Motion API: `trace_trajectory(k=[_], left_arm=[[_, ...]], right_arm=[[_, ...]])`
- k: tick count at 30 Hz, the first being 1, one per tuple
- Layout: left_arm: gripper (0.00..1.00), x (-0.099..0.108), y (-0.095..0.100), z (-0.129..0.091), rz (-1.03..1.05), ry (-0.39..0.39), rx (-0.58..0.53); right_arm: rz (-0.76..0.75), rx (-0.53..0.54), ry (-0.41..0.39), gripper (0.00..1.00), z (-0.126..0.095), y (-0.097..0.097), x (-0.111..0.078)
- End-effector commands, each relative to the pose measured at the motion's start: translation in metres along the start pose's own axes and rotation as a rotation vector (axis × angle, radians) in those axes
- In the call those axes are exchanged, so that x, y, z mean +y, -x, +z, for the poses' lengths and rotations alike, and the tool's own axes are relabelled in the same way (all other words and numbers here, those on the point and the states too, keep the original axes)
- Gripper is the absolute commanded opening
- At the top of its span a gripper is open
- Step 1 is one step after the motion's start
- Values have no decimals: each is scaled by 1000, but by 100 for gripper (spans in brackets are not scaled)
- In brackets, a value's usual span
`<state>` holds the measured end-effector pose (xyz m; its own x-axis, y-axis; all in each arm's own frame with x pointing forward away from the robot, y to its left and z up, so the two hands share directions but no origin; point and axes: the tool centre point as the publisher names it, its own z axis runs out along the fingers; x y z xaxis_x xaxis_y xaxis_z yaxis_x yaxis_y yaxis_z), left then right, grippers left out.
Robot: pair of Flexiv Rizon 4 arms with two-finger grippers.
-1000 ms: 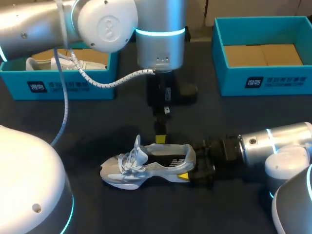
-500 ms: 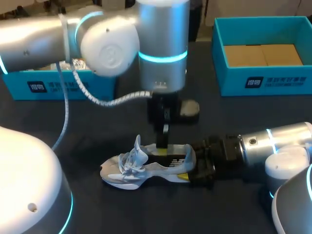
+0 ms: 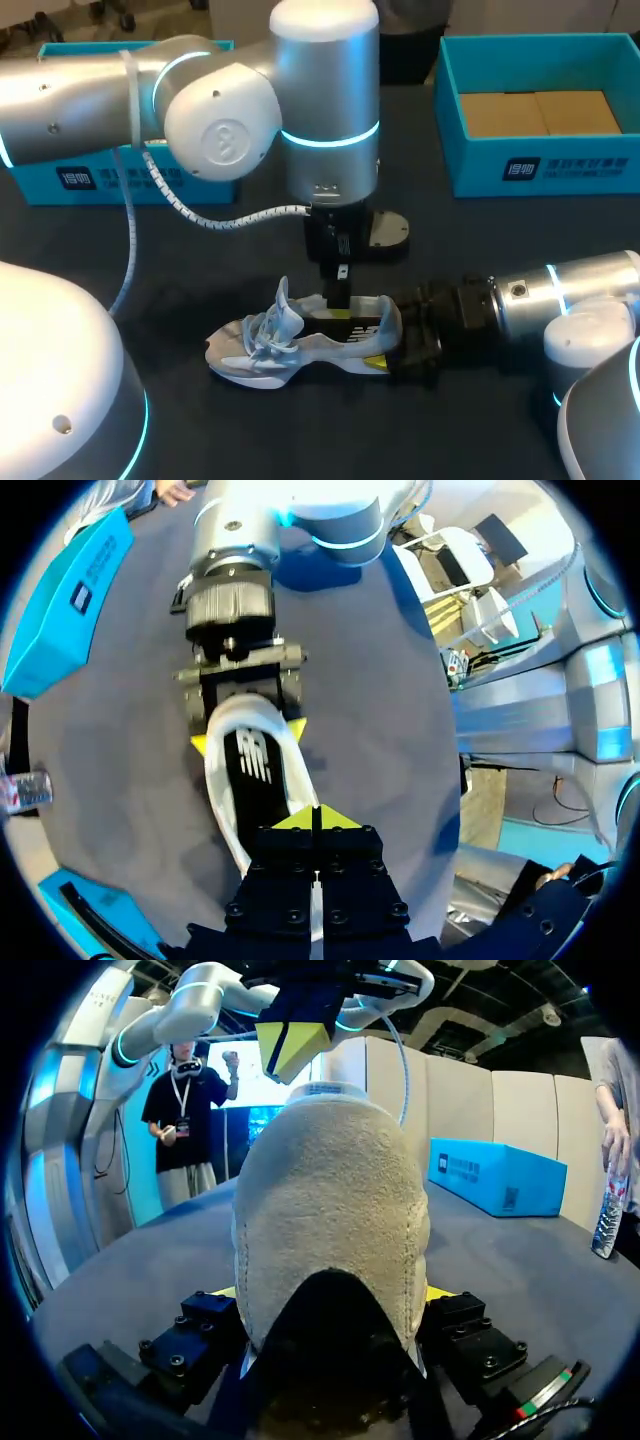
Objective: Take the shoe out of the shoebox, open the shoe tongue, remove and reinsert the insole, then place the shoe into the shoebox
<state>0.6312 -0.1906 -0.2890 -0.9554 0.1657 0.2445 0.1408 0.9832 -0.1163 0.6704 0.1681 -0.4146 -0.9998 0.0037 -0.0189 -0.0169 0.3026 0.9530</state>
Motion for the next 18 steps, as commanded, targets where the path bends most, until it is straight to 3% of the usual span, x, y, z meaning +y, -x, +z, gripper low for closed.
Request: trace_trajectory(k=[1, 6, 18], left_arm=[[0, 10, 8, 8, 6, -38, 21], [0, 10, 8, 8, 6, -38, 21], [0, 19, 26, 49, 43, -39, -17]], right_arm=[[-1, -2, -3, 0, 0, -1, 1], [-1, -2, -3, 0, 0, -1, 1], [-1, -2, -3, 0, 0, -1, 1]])
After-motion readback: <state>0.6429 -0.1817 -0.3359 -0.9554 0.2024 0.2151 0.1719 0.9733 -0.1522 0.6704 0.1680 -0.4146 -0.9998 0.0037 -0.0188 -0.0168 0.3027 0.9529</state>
